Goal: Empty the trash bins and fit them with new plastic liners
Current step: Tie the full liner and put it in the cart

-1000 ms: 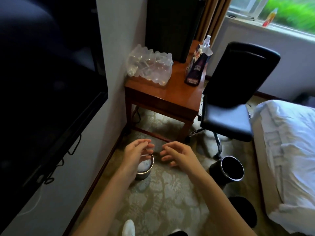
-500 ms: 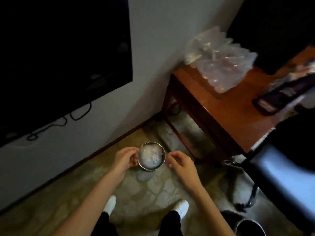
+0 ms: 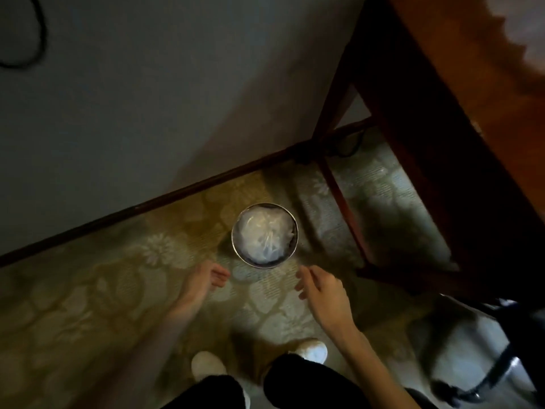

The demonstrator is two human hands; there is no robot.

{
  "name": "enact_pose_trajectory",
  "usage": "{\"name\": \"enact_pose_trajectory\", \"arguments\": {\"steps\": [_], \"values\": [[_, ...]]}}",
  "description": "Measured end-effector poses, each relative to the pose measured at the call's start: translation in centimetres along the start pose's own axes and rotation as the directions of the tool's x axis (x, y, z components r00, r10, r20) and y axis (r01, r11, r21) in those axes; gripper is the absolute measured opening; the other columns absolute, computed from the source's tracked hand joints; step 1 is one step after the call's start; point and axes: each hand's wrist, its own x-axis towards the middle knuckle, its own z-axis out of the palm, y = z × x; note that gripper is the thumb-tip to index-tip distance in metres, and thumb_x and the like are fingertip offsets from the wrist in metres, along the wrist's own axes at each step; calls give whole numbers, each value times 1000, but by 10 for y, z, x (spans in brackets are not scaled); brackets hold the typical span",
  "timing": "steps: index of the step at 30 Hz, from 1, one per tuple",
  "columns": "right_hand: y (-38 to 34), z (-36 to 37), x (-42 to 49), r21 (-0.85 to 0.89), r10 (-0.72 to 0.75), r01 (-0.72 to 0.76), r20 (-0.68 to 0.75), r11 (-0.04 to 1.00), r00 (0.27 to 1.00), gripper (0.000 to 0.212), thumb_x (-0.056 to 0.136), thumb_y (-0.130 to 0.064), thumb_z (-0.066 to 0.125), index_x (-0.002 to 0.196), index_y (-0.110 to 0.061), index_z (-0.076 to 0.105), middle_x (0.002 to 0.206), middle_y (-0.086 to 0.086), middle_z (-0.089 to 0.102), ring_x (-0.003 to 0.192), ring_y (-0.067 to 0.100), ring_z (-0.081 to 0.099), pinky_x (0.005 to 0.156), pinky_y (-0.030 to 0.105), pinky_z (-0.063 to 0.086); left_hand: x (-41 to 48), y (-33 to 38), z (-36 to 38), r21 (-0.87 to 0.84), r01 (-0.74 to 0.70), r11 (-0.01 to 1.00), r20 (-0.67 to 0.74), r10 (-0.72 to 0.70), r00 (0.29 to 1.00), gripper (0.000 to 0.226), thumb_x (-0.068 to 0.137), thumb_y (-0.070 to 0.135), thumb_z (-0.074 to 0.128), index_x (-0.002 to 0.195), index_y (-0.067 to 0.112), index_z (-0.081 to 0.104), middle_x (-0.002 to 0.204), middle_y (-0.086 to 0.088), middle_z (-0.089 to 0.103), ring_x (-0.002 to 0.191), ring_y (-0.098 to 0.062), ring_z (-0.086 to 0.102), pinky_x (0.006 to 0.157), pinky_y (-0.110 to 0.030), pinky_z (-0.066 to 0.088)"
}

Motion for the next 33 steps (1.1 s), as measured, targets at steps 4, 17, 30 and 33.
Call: {"name": "enact_pose_trajectory", "arguments": {"steps": [4, 17, 30, 33], "values": [[65, 38, 78, -141, 4, -7, -20, 990, 1000, 33, 101, -45, 44, 87, -23, 65, 81, -6, 70, 84, 22, 68, 77, 42, 54, 87, -55, 22, 135, -151, 979, -25, 156, 987, 47, 105, 31, 39, 75, 9, 68, 69, -7, 64, 61, -17, 56, 60, -25, 43], [151, 117, 281, -654, -409, 184, -208, 734, 888, 46, 100, -57, 31, 81, -25, 59, 84, 6, 66, 86, 31, 65, 60, 33, 35, 281, -152, 59, 594, -533, 602, 47, 636, 771, 35, 99, 48, 37, 76, 29, 54, 65, 6, 57, 57, -6, 56, 51, -29, 38], [156, 125, 288, -749, -330, 141, -109, 648, 938, 34, 103, -40, 38, 88, -16, 56, 102, 14, 66, 96, 33, 62, 68, 34, 35, 279, -137, 69, 727, -441, 526, 9, 635, 773, 42, 96, 40, 44, 63, 16, 55, 59, 1, 56, 57, -17, 56, 56, -38, 45], [151, 124, 281, -751, -375, 163, -120, 640, 919, 31, 100, -36, 46, 82, -13, 58, 94, 14, 66, 92, 35, 62, 67, 33, 37, 273, -129, 64, 717, -449, 534, 39, 612, 790, 42, 98, 35, 49, 62, 15, 57, 57, 1, 52, 48, -11, 49, 56, -39, 50]]}}
